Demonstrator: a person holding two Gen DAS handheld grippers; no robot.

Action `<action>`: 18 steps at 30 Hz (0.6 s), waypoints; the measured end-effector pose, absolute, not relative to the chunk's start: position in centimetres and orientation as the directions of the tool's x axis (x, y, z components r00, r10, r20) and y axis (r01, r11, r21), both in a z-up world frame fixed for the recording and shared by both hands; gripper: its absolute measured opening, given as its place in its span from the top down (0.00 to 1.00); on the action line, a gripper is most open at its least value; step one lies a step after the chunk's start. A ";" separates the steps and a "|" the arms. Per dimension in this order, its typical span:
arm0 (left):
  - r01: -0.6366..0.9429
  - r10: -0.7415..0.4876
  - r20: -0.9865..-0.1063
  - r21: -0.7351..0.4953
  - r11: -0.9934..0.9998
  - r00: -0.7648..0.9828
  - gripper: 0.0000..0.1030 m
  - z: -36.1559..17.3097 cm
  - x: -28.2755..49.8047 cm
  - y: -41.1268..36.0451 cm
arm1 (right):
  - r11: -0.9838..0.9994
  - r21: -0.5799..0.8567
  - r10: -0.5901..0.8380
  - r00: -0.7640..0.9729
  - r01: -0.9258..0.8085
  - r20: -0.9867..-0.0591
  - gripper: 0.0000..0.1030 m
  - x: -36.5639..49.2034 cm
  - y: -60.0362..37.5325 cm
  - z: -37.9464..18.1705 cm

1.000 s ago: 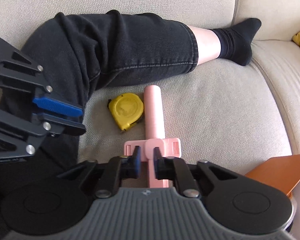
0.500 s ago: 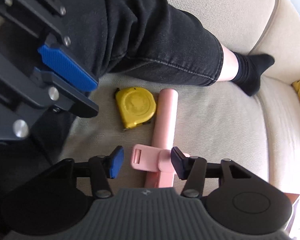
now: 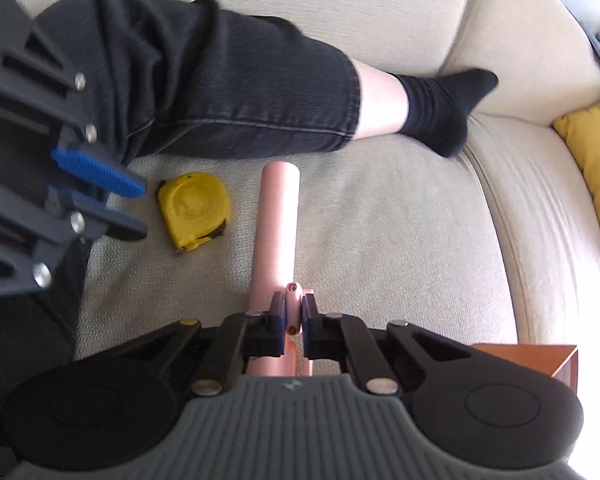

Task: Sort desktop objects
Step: 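Lift the pink curling iron with the right tool while the left tool grasps the yellow tape measure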

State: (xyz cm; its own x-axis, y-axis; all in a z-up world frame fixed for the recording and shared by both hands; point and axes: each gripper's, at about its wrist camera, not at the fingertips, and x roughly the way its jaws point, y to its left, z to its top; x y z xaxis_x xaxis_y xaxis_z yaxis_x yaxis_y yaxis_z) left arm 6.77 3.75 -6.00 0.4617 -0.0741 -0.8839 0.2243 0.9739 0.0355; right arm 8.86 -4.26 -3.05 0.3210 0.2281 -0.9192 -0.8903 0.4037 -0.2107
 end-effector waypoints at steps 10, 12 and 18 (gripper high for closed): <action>0.181 0.124 -0.931 0.195 0.964 0.343 0.57 -10.3 10.8 1.3 | 0.499 -0.069 0.285 0.238 -0.864 -0.928 0.94 11.2 -7.2 -2.3; 0.159 0.151 -0.931 0.213 0.964 0.331 0.51 -10.6 11.3 1.3 | 0.500 -0.058 0.296 0.234 -0.864 -0.926 0.94 11.6 -7.2 -2.7; 0.164 0.209 -0.931 0.266 0.950 0.301 0.44 -11.7 12.3 0.8 | 0.505 -0.035 0.322 0.226 -0.862 -0.919 0.94 12.0 -7.2 -3.0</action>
State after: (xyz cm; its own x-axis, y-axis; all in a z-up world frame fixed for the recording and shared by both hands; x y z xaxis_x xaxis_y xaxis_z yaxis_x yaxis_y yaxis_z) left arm 12.25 0.83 -11.70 0.3008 0.2086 -0.9306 0.1644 0.9498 0.2661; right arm 11.96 -7.23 -2.97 0.2257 0.3222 -0.9194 -0.8625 0.5049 -0.0348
